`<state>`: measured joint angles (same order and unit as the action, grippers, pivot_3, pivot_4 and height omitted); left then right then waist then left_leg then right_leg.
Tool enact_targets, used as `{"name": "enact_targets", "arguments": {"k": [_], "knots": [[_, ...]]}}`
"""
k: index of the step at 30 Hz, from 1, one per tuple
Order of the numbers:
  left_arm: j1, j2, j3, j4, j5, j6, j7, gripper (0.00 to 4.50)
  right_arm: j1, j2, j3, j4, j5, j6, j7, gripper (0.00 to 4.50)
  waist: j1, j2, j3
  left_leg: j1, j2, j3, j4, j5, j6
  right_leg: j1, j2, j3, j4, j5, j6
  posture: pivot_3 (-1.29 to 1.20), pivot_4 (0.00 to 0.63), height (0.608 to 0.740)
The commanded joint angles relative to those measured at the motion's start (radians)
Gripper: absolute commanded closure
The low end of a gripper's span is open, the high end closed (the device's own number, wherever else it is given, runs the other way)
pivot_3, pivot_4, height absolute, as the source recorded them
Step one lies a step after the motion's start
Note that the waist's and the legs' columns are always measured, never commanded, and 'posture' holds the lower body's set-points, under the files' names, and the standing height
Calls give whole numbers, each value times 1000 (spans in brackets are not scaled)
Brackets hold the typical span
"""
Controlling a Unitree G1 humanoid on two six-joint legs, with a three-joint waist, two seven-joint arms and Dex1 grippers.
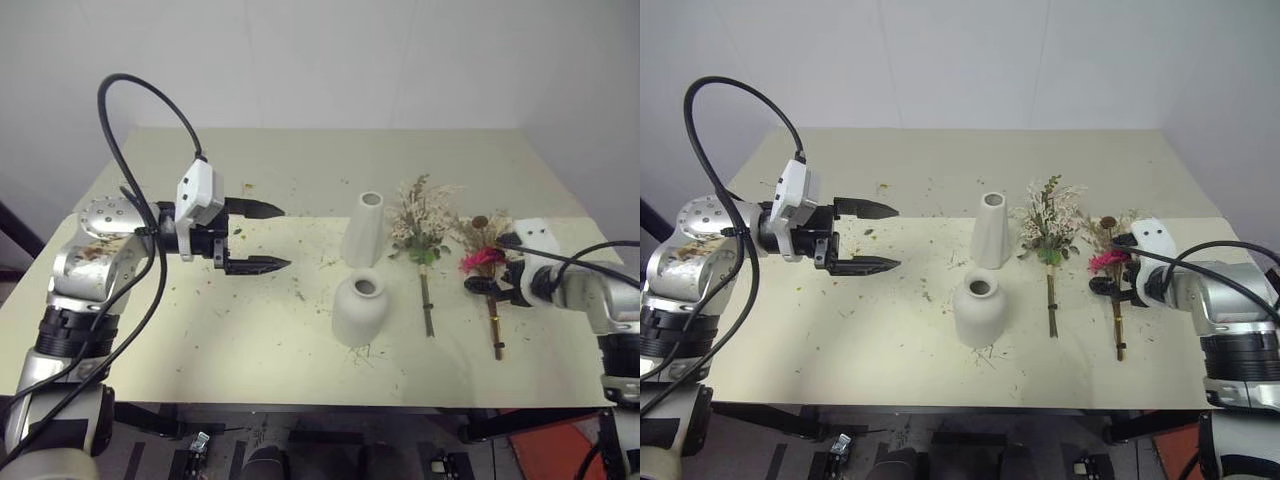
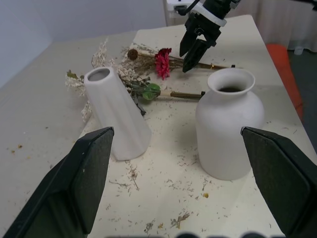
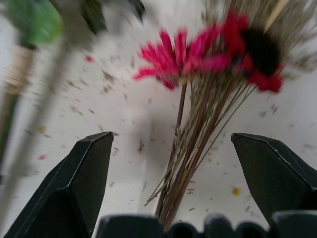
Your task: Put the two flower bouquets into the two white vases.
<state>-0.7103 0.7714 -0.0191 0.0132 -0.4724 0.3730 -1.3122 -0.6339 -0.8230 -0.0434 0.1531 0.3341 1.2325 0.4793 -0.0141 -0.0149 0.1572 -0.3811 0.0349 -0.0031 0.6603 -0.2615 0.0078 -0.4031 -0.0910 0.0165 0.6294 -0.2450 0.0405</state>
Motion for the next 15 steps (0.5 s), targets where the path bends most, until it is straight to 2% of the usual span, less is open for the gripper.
{"name": "enact_targets", "arguments": {"k": [1, 4, 14, 15], "knots": [[13, 4, 21, -41, -5, -5, 12, 8, -47, -5, -11, 51, -37, -49, -11, 183, 0, 0, 0, 0, 0, 0, 0, 0, 0, 0, 0, 0, 0, 0, 0, 0, 150, 740], [31, 8, 28, -55, -10, 0, 20, 0, -63, 3, -1, 90, -49, -74, 6, 855, 0, 0, 0, 0, 0, 0, 0, 0, 0, 0, 0, 0, -1, 0, 0, 0, 150, 740], [62, 8, 37, -77, -14, -1, 46, 0, -118, 21, 15, 158, -83, -93, 21, 4411, -2, 1, 0, 1, 0, 0, 0, 0, 0, 0, 0, 1, -1, 0, 0, 0, 150, 740], [62, 7, 37, -76, -13, -1, 48, 0, -121, 23, 14, 161, -86, -93, 21, 4461, -2, 1, 0, 1, 0, 0, 0, 0, 0, 0, 0, 1, -1, 0, 0, 0, 150, 740]]}}
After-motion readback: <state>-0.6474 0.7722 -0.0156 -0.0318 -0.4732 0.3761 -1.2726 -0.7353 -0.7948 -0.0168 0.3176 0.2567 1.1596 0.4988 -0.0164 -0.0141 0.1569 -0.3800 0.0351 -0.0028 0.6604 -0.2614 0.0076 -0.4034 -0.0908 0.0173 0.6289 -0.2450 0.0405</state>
